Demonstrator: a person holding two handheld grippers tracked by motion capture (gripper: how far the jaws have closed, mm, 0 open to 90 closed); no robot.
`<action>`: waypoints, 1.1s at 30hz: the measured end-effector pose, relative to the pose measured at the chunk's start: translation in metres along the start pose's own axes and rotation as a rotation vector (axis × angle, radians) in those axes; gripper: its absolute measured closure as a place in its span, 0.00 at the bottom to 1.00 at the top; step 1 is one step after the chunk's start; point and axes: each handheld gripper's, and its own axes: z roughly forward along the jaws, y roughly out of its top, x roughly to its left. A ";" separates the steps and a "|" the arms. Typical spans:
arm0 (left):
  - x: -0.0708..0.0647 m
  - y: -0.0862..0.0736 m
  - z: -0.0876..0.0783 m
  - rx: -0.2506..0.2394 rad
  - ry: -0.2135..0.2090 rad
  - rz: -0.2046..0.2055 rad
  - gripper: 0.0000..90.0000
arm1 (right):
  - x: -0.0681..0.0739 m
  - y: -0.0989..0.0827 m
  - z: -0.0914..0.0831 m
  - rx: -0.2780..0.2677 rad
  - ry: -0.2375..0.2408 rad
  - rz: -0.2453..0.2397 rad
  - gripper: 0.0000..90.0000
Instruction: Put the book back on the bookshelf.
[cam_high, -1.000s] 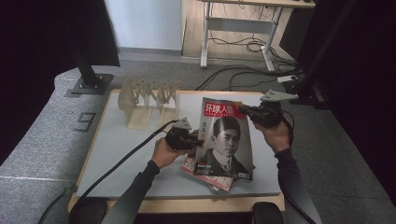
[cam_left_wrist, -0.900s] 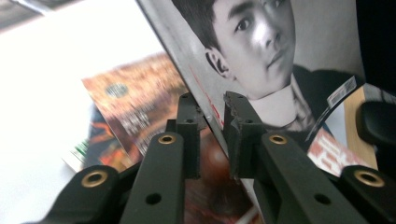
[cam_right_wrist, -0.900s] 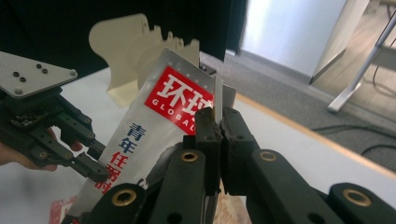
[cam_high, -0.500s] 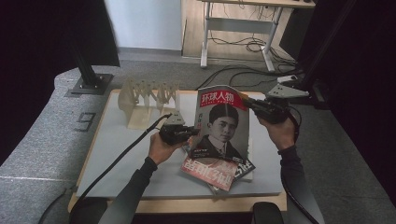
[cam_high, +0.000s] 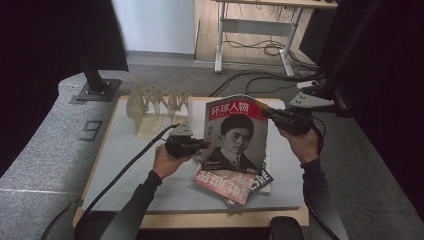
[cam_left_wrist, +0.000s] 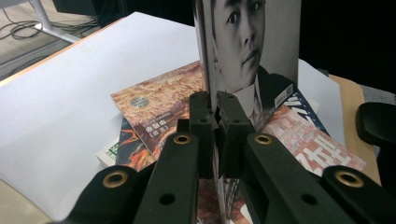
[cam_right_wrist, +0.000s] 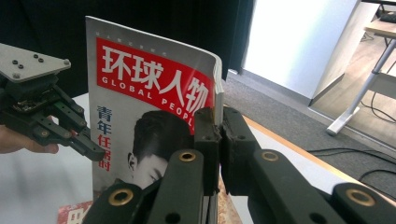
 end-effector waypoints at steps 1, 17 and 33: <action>0.000 -0.001 -0.001 -0.001 -0.003 0.001 0.96 | 0.000 -0.001 0.000 -0.002 0.004 0.003 0.94; -0.008 -0.004 -0.008 -0.005 -0.024 0.042 0.97 | -0.001 -0.010 -0.001 -0.001 0.046 0.029 0.79; -0.013 -0.004 -0.009 0.000 -0.035 0.066 0.97 | -0.006 -0.046 0.012 0.041 0.109 0.093 0.72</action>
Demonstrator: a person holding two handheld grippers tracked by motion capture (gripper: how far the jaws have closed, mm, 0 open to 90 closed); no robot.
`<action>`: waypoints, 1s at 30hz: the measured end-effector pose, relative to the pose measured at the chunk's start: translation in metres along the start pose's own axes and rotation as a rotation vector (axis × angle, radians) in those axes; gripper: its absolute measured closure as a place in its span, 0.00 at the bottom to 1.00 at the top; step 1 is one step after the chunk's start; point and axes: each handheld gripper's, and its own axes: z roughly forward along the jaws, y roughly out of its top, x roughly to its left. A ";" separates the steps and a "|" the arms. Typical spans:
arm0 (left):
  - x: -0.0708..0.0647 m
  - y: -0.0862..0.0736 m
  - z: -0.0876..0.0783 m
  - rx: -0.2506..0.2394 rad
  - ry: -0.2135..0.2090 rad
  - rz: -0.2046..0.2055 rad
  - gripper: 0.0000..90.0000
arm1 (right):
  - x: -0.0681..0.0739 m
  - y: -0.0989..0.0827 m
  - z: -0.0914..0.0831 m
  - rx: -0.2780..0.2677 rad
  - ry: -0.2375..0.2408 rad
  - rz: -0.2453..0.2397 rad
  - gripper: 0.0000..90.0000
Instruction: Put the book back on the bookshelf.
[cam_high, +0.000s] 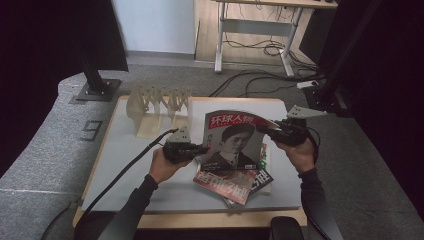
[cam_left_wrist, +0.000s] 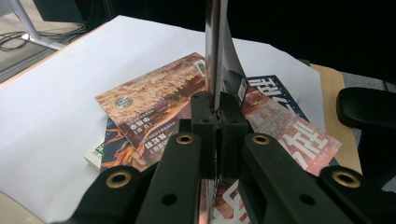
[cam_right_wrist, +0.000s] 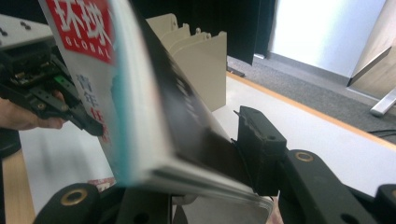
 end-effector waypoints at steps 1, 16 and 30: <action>0.000 0.000 0.000 0.000 -0.001 0.000 0.97 | 0.000 -0.003 0.001 0.004 0.002 0.002 0.72; 0.000 0.000 0.000 -0.007 0.004 -0.006 0.97 | 0.002 -0.018 0.005 0.017 -0.011 -0.004 0.88; -0.002 -0.001 0.001 -0.041 0.072 0.028 0.97 | 0.008 -0.008 0.005 -0.025 -0.023 -0.041 0.94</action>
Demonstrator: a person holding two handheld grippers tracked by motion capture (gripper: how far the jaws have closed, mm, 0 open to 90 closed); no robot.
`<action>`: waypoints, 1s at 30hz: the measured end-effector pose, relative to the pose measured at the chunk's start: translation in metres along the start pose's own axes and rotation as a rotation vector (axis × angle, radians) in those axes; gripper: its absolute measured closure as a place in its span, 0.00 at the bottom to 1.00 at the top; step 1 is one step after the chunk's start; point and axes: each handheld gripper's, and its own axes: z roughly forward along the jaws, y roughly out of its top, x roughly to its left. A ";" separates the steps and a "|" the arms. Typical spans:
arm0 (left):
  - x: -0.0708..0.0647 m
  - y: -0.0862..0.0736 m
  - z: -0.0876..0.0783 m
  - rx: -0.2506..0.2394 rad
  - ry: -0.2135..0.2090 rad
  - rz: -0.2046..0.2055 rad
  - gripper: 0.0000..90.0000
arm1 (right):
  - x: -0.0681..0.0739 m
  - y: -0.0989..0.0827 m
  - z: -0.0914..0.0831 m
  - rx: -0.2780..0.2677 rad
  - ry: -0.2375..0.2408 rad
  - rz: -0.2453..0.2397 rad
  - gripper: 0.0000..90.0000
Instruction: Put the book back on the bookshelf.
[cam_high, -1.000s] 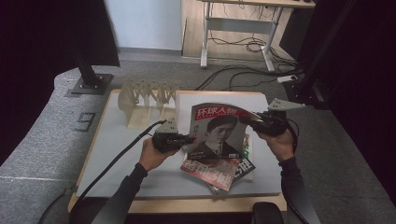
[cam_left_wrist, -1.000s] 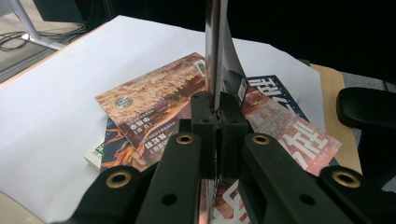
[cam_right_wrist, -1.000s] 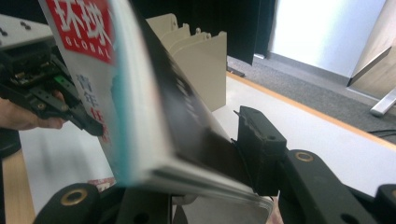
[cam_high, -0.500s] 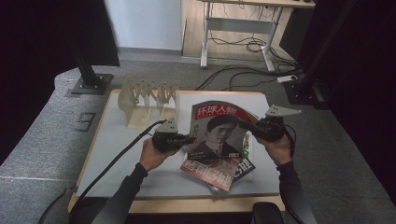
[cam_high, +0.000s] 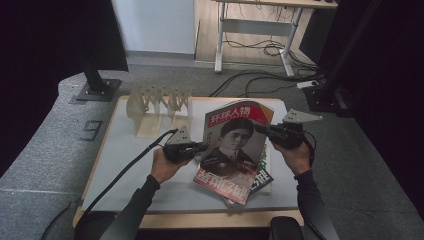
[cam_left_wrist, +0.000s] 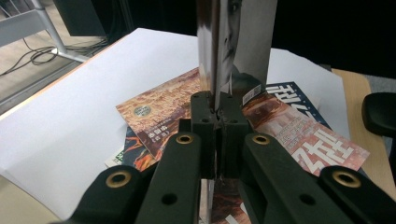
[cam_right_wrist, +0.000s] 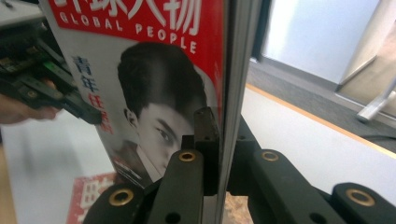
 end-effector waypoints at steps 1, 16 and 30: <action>0.000 0.000 0.000 0.001 -0.004 0.000 0.97 | 0.000 -0.001 -0.001 -0.004 0.007 0.002 0.94; -0.002 0.018 0.011 0.012 -0.029 -0.007 0.85 | 0.002 -0.004 -0.004 -0.016 0.023 -0.021 0.94; 0.008 0.052 -0.006 -0.012 -0.015 -0.035 0.85 | 0.000 -0.003 -0.003 -0.013 0.027 -0.009 0.92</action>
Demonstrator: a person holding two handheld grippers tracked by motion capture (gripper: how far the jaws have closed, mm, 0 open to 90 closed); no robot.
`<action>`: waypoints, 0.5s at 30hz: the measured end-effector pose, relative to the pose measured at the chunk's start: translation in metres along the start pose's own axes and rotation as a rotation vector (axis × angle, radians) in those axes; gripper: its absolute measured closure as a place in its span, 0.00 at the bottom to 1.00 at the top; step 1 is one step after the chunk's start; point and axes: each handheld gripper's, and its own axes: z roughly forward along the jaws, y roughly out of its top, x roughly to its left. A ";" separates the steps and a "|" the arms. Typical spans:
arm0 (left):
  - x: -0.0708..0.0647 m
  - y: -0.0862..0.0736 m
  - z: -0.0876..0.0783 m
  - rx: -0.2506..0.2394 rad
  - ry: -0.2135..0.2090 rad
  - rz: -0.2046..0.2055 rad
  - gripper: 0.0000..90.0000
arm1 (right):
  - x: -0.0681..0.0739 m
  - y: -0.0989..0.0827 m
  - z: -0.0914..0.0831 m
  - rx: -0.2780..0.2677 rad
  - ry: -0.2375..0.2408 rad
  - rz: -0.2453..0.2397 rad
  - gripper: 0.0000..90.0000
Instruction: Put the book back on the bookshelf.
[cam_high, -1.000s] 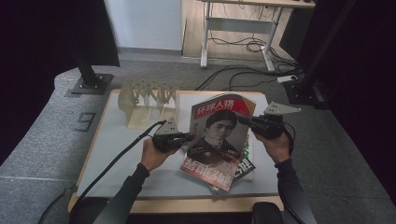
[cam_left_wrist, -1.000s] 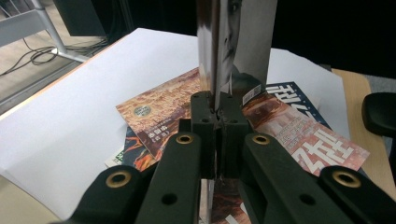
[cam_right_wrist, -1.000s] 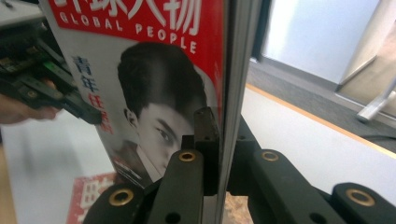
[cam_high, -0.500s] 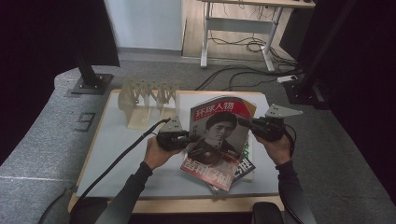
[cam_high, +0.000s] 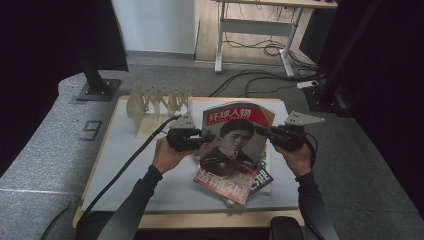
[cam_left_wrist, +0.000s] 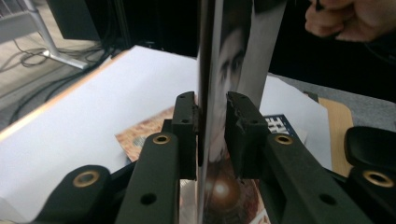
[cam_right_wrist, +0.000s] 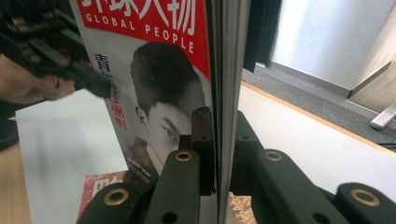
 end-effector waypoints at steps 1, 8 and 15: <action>0.000 0.006 -0.001 0.016 0.004 0.006 0.88 | 0.000 0.000 0.000 0.001 -0.003 0.003 0.92; 0.000 0.009 -0.002 0.058 0.011 0.017 0.95 | -0.001 -0.001 0.000 0.004 -0.008 0.012 0.88; -0.001 0.009 -0.004 0.072 0.007 0.023 0.96 | -0.005 -0.010 -0.004 0.022 -0.054 0.031 0.80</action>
